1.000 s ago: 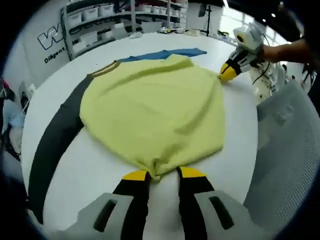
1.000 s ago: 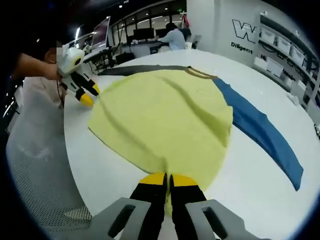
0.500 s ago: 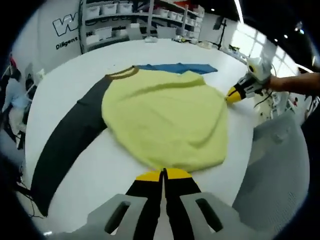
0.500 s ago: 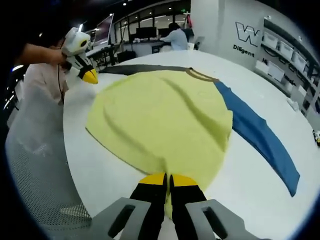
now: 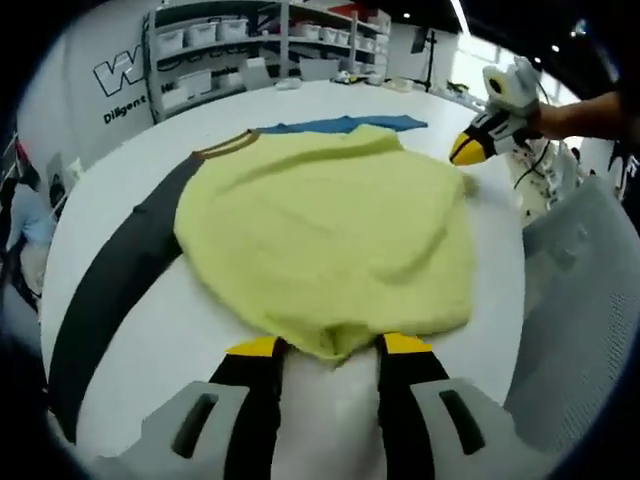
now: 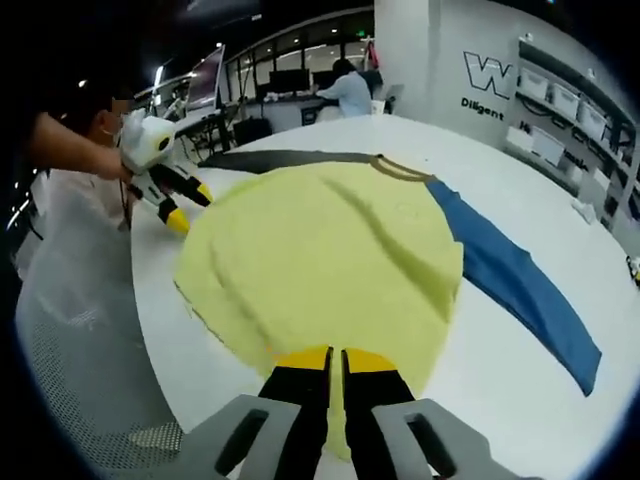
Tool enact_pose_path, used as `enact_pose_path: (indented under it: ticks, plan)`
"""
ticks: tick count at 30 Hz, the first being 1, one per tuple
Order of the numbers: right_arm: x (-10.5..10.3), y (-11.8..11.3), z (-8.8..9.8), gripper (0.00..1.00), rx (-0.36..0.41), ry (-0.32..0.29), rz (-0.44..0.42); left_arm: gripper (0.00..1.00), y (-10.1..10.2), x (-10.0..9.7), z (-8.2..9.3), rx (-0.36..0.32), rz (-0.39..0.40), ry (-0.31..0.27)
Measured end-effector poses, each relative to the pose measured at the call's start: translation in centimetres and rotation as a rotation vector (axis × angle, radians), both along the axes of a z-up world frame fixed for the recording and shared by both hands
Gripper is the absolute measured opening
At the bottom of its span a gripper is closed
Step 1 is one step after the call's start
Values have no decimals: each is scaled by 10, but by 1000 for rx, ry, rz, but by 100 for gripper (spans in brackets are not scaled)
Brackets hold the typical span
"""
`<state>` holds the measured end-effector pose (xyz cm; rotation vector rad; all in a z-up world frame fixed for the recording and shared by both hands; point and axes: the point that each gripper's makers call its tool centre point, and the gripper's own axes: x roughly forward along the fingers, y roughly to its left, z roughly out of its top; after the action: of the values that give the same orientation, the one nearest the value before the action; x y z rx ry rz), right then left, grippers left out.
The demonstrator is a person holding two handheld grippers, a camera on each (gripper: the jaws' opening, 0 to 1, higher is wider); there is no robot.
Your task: Fold the garment on the visible template until the final outline fits inside the template.
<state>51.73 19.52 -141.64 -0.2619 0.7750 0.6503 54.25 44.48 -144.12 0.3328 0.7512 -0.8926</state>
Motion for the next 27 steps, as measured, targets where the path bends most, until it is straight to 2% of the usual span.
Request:
enact_pose_path:
  ticks: [2,3,4,5,7,10,12,14,15,19,22,24,27]
  plan:
    - [-2,2,-4,0,-6,12,3,17,-7,-3,-1,-10,-33,-3]
    - [-4,4,-6,0,-11,15,10,10,-10,-2,0,-36,-9,30]
    - [-6,6,-6,0,-10,17,15,10,-14,0,3,-82,25,60]
    - [-9,12,-7,0,2,24,22,9,-18,1,8,-138,71,125]
    - [-16,22,-10,4,20,39,39,9,-20,10,20,-208,118,182]
    - [-24,31,-19,8,9,53,65,8,-19,28,33,-227,132,169]
    - [-29,33,-28,8,-17,73,79,8,-20,39,39,-245,164,203]
    - [-31,33,-32,8,-36,69,93,8,-24,49,50,-294,211,259]
    - [-31,33,-33,7,-42,63,90,8,-26,55,55,-312,219,262]
    - [-22,30,-31,6,-60,40,79,9,-28,86,63,-293,223,159]
    - [-8,18,-30,14,-88,20,10,10,-29,106,65,-263,256,42]
    - [-4,12,-30,14,-82,37,-37,10,-33,109,65,-264,283,30]
    - [2,6,-30,13,-92,30,-63,13,-35,102,62,-251,257,30]
